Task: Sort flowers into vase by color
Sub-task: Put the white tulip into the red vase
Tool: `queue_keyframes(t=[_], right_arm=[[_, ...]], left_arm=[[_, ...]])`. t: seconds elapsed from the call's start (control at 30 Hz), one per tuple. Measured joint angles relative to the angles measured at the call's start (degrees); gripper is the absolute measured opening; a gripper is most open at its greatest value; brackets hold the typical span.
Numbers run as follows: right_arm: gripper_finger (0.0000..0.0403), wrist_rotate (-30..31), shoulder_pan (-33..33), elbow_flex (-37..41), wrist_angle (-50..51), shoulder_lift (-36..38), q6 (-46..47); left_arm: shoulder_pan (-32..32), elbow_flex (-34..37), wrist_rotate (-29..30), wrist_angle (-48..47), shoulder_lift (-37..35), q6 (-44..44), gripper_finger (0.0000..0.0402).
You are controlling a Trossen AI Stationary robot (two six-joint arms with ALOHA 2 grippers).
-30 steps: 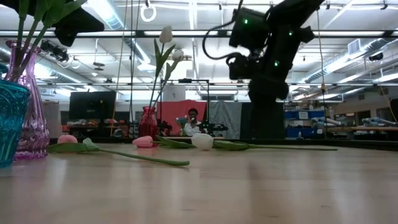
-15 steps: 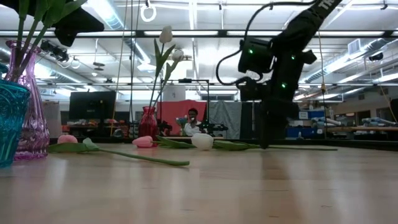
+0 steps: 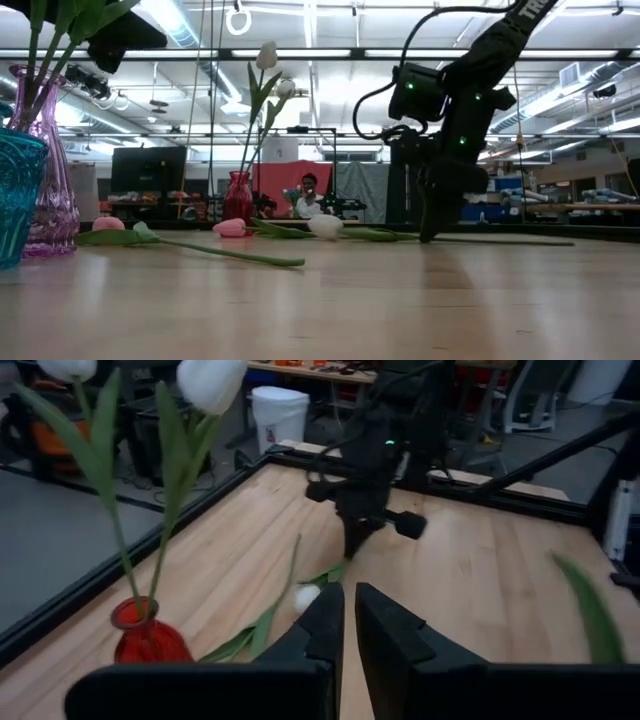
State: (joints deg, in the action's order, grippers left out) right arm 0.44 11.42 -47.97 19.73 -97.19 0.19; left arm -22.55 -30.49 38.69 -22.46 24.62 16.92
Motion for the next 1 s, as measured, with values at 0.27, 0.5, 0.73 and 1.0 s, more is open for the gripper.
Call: queue_keyframes(t=[0.27, 0.5, 0.73, 1.0], right_arm=[[0.0006, -21.98, 1.71, 0.18, -22.00, 0.41, -3.47], [0.0004, -27.54, 1.85, 0.24, -50.33, 0.33, -2.11], [0.0005, -25.75, 1.46, -5.69, -67.59, 0.37, 1.06], [0.0005, -24.22, 0.06, -21.33, -55.53, -0.22, -3.71]], left_arm=[[-0.01, -1.05, -4.61, 0.38, -0.77, -4.63, 0.0035], [0.83, 1.89, -1.62, 0.10, 0.15, -7.42, 0.0035], [7.87, -1.08, -2.09, 2.31, 0.13, -13.73, 0.0035], [21.30, -8.17, -17.63, 3.12, 4.61, -19.98, 0.0035]])
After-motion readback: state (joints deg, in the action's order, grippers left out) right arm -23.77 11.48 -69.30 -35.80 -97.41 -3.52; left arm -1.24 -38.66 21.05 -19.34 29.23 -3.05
